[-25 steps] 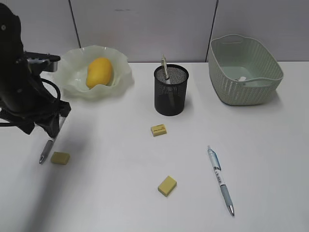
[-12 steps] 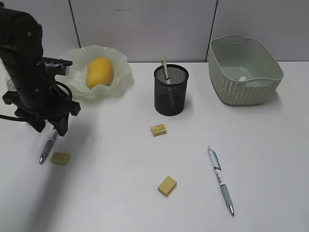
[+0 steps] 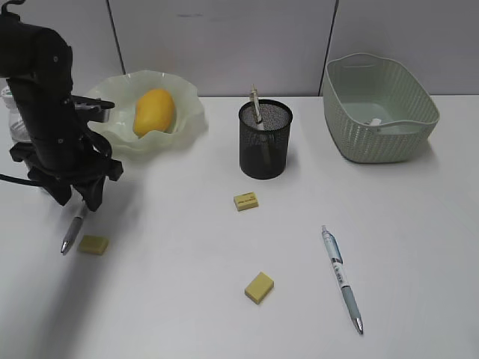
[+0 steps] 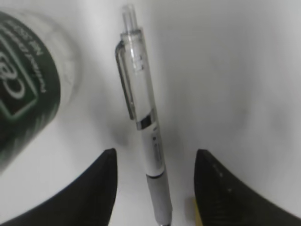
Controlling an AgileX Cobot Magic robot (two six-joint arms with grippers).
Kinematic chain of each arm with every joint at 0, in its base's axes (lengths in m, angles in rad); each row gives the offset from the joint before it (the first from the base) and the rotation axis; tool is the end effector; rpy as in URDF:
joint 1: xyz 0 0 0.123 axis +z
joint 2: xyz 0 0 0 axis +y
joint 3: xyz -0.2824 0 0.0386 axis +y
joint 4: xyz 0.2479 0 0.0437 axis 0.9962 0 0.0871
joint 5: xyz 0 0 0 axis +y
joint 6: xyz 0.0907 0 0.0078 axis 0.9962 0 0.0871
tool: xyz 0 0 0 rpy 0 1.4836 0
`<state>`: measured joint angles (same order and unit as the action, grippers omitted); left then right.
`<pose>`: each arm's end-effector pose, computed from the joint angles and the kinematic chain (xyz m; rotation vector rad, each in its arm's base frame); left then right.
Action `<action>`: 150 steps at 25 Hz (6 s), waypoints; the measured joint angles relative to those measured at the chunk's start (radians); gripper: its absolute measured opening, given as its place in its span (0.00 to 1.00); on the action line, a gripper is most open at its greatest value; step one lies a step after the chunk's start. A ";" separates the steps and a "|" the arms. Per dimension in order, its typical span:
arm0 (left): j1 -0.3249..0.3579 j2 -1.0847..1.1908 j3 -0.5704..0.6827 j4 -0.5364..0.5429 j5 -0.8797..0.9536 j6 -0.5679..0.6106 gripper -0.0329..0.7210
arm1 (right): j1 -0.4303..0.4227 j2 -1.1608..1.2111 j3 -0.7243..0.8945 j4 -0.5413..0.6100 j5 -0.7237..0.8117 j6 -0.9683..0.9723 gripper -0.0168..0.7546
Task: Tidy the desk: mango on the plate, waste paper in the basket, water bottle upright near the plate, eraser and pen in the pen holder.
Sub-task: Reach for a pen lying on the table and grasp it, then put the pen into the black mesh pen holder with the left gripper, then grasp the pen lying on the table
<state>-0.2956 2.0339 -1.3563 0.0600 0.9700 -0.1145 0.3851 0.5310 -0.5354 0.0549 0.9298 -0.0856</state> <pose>0.3669 -0.1070 0.1461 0.3344 3.1025 0.0726 0.0768 0.0355 0.2764 -0.5450 2.3553 0.2060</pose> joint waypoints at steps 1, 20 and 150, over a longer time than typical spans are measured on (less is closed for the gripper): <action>0.002 0.010 -0.010 0.000 0.004 0.005 0.58 | 0.000 0.000 0.000 0.000 0.000 0.000 0.62; 0.003 0.084 -0.033 -0.039 -0.006 0.040 0.30 | 0.000 0.000 0.000 0.000 -0.001 0.000 0.62; -0.393 -0.724 0.190 -0.002 0.245 0.014 0.60 | 0.000 0.000 0.011 -0.001 -0.046 0.002 0.62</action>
<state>-0.6889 1.3096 -1.1667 0.0577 1.2154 -0.1005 0.3851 0.5310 -0.5243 0.0540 0.8838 -0.0837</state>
